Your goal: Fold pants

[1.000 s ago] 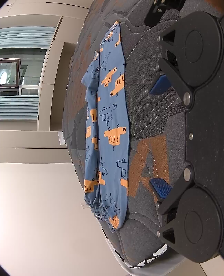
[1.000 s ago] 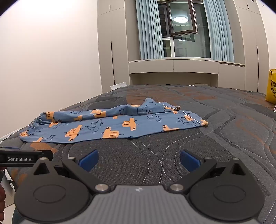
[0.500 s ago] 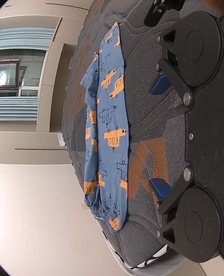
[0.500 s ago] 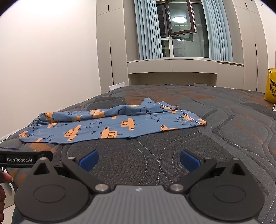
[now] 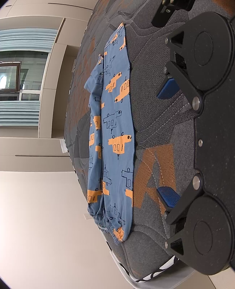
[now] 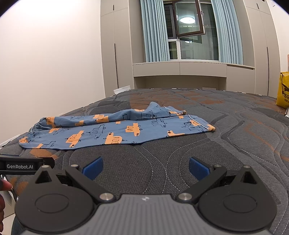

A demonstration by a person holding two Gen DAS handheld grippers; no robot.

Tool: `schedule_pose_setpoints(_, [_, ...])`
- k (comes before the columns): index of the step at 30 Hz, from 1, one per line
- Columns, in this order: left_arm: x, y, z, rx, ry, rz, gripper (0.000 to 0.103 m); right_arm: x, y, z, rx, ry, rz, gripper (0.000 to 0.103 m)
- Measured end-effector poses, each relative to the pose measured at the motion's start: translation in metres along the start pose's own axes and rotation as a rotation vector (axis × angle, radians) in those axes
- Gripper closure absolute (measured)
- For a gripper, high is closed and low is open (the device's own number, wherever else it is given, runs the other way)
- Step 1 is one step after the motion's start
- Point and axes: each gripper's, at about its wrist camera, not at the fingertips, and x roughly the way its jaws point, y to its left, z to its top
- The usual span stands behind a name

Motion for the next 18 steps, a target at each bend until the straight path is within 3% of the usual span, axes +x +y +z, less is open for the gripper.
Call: schedule_pose_setpoints(18, [0.0013,0.0004,-0.0012,-0.002,0.003,-0.003,0.001,-0.002,0.0006,-0.0001,0.0,0.002,-0.002,0.0])
